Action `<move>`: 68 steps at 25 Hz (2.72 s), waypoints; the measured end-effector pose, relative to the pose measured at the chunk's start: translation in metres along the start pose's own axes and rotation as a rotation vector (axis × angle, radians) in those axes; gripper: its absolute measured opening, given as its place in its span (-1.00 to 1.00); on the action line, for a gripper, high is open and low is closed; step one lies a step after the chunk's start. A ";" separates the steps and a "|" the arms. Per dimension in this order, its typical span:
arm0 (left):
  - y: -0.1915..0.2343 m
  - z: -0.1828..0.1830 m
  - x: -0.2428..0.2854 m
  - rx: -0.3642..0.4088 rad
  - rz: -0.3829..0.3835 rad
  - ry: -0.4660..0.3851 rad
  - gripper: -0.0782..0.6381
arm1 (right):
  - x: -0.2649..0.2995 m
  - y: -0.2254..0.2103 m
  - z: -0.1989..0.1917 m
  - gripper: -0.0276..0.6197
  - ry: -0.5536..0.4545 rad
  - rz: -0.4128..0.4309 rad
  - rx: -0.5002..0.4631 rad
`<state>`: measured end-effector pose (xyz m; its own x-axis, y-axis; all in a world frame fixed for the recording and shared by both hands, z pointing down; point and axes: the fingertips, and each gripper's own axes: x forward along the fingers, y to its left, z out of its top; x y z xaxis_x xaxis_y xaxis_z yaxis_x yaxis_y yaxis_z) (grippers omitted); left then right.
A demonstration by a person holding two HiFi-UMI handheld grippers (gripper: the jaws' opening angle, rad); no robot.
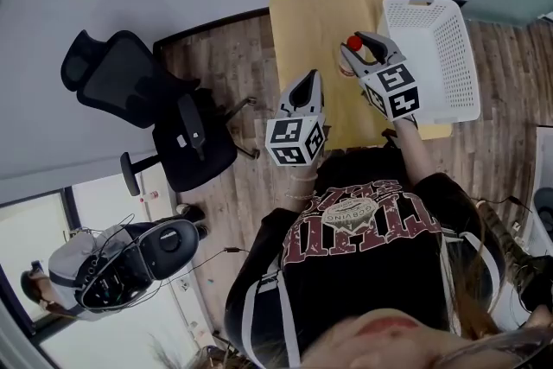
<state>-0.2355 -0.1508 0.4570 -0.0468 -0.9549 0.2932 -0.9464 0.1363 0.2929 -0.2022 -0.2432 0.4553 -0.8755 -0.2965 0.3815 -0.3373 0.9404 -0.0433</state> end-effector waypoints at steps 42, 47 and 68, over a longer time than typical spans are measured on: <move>0.030 -0.009 -0.016 -0.017 -0.011 0.036 -0.65 | 0.046 0.033 -0.093 -0.41 0.184 0.001 0.009; 0.021 -0.007 -0.013 -0.003 -0.029 0.039 -0.65 | 0.041 0.035 -0.095 -0.41 0.172 -0.004 0.006; -0.021 0.001 0.004 0.037 -0.072 0.026 -0.65 | -0.013 0.023 -0.052 -0.41 0.033 -0.006 0.059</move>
<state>-0.2166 -0.1580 0.4510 0.0298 -0.9545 0.2966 -0.9583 0.0572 0.2801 -0.1806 -0.2088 0.4978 -0.8621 -0.2952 0.4118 -0.3630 0.9269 -0.0955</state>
